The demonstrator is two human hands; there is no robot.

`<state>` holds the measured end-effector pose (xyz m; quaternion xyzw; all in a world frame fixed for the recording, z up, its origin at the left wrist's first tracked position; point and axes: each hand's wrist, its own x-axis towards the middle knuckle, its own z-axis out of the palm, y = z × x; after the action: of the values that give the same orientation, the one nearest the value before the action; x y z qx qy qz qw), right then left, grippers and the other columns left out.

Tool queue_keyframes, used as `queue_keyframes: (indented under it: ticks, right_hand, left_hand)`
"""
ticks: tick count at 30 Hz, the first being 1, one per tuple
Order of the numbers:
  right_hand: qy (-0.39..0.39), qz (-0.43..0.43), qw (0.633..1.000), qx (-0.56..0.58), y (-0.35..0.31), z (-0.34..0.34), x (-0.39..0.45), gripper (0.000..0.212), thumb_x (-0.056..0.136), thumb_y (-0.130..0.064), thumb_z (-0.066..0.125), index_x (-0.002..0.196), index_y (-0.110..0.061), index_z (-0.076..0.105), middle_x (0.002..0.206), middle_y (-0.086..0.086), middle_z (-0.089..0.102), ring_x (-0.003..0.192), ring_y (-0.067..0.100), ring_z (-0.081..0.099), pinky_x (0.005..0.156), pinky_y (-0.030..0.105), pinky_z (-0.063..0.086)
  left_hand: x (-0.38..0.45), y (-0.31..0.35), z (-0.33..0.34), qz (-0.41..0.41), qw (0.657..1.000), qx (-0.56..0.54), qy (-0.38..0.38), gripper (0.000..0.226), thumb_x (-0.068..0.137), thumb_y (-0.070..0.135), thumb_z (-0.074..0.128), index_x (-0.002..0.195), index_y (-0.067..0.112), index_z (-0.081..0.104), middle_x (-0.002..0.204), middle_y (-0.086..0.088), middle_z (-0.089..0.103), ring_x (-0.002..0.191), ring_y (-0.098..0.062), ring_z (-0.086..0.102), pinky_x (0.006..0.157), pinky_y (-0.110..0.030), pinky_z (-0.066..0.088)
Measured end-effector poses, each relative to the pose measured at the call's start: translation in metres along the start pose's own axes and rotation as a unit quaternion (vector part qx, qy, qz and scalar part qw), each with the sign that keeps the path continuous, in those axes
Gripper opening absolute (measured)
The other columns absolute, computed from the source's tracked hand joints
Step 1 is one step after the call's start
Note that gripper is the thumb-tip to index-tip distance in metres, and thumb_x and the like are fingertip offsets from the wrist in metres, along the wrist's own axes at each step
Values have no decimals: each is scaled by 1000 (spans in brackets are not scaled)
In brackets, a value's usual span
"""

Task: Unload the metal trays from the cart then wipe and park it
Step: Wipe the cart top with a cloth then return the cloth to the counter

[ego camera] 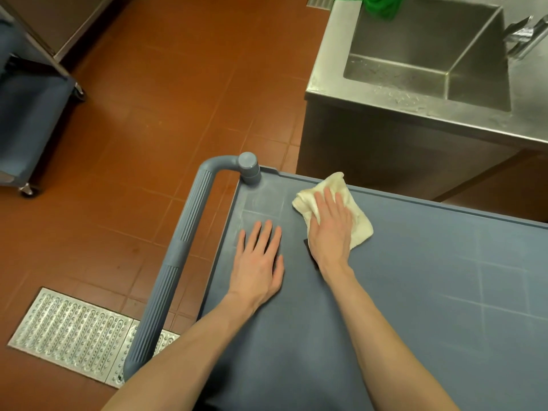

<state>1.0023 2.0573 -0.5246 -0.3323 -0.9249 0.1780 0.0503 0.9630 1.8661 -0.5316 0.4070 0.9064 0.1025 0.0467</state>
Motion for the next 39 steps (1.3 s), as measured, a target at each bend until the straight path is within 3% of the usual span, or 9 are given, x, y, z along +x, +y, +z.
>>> queue_keyframes:
  ticks: [7,12,20,25,28,31,33,35,39]
  right_hand:
    - [-68,-219,972,53,-44,10,32,49,104,-16,59,152,-18,55,164,3,46,156,29,36,123,49,30]
    - [-93,-270,954,91,-44,10,28,46,102,-10,63,147,-14,62,160,5,51,155,32,39,123,52,29]
    - [14,-165,980,107,-17,4,8,41,103,-23,51,140,-10,65,145,12,64,138,34,57,116,53,42]
    - [58,-63,993,83,35,-13,6,31,106,-25,39,127,-21,62,128,-2,62,120,23,57,104,43,47]
    - [126,31,989,70,76,-29,-3,24,103,-27,35,108,-23,58,105,-3,60,95,19,58,81,35,49]
    - [158,169,972,45,104,-38,-6,13,105,-24,40,100,-22,52,94,-5,54,81,16,56,62,25,29]
    - [142,186,972,32,111,-39,-7,10,107,-19,45,105,-20,55,98,-4,55,86,18,57,68,24,29]
    - [132,160,978,16,109,-40,-12,14,106,-20,45,112,-19,58,109,0,60,97,22,59,79,32,41]
    - [97,140,985,11,110,-42,-29,39,107,-41,50,140,-21,57,152,3,54,142,33,48,113,50,40]
  left_hand:
    - [3,-12,3,25,998,-2,62,61,96,37,64,148,6,60,152,-15,59,145,-39,51,118,-62,39]
    - [0,-12,9,24,994,-11,106,58,92,37,68,140,5,66,141,-14,66,131,-35,61,115,-61,42]
    - [-3,-12,13,28,991,-46,124,57,93,33,67,143,8,64,140,-13,66,134,-33,59,118,-58,39]
    - [-2,-10,16,23,990,-58,127,55,94,33,65,143,8,65,141,-13,66,135,-33,58,118,-58,39]
    - [0,-9,18,27,989,-57,136,54,93,32,64,142,8,66,139,-14,66,133,-34,57,118,-57,39]
    - [5,-3,19,15,990,-42,132,52,93,34,63,137,8,67,135,-14,67,128,-34,58,116,-54,42]
    - [13,7,18,9,991,-42,130,46,93,34,63,129,6,70,125,-14,67,116,-35,60,107,-50,46]
    - [24,22,16,16,991,-46,122,42,93,33,64,123,5,69,119,-14,66,107,-35,59,101,-47,48]
    - [58,76,19,38,994,-53,85,41,95,26,65,129,4,65,130,-16,64,119,-36,59,107,-49,47]
